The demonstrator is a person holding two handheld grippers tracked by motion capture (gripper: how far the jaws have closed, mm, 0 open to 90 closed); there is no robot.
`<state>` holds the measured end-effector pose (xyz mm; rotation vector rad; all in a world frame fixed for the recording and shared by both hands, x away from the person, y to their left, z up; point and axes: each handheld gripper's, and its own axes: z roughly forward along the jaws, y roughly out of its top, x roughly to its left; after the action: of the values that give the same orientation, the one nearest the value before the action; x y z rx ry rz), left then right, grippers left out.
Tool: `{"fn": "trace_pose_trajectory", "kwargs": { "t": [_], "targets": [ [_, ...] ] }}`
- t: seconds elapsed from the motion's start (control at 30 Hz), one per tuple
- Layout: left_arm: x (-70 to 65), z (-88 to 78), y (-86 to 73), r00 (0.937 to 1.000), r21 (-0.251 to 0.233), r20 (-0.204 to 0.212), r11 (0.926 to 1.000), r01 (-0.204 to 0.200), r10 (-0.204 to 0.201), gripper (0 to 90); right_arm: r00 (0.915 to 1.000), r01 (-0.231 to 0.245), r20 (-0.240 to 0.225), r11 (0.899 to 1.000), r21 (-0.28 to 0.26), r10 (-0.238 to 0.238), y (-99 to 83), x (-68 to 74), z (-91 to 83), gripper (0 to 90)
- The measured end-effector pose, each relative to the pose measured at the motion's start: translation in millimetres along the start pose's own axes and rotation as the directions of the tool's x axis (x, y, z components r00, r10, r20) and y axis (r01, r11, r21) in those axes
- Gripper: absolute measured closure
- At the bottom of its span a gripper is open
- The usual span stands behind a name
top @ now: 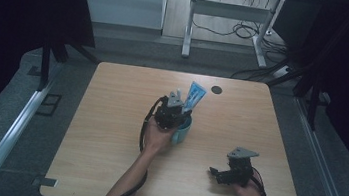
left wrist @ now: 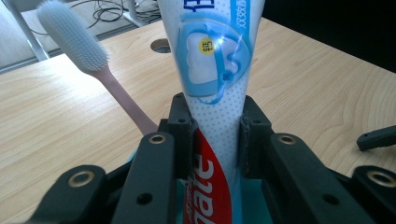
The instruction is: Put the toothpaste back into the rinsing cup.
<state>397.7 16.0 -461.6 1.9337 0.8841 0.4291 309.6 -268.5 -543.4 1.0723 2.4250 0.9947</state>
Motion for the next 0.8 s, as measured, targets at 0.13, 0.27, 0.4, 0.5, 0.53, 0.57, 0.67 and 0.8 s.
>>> {"fn": "trace_pose_trajectory", "kwargs": {
  "t": [0.13,0.27,0.4,0.5,0.53,0.57,0.67,0.8],
  "targets": [
    [0.4,0.7,-2.5,0.9999,0.004,0.006,1.0000,0.008,-0.008,70.7,1.0000,0.000,0.000,1.000,0.000,0.000,0.0,0.0,0.0,1.2],
    [1.9,1.3,-5.3,0.9999,0.024,0.007,0.9997,0.009,-0.009,69.8,1.0000,0.000,0.000,1.000,0.000,0.000,0.0,0.0,0.0,1.2],
    [2.7,1.8,-9.7,0.9999,0.030,0.003,0.9994,0.015,-0.016,68.7,1.0000,0.000,0.000,1.000,0.000,0.000,0.0,0.0,0.0,1.1],
    [3.1,1.3,-9.0,0.9999,0.037,0.003,0.9992,0.016,-0.016,68.4,1.0000,0.000,0.000,1.000,0.000,0.000,0.0,0.0,0.0,1.2],
    [3.0,1.4,-8.6,0.9999,0.039,0.003,0.9991,0.016,-0.017,68.3,1.0000,0.000,0.000,1.000,0.000,0.000,0.0,0.0,0.0,1.2],
    [2.9,1.5,-8.4,0.9999,0.041,0.003,0.9990,0.016,-0.017,68.0,1.0000,0.000,0.000,1.000,0.000,0.000,0.0,0.0,0.0,1.2],
    [2.9,1.5,-7.8,0.9997,0.047,0.006,0.9987,0.022,-0.022,67.2,1.0000,0.000,0.000,1.000,0.000,0.000,0.0,0.0,0.0,1.2],
    [2.3,1.2,-5.0,0.9997,0.056,0.008,0.9982,0.023,-0.023,58.6,1.0000,0.000,0.000,1.000,0.000,0.000,0.0,0.0,0.1,1.2]
  ]
}}
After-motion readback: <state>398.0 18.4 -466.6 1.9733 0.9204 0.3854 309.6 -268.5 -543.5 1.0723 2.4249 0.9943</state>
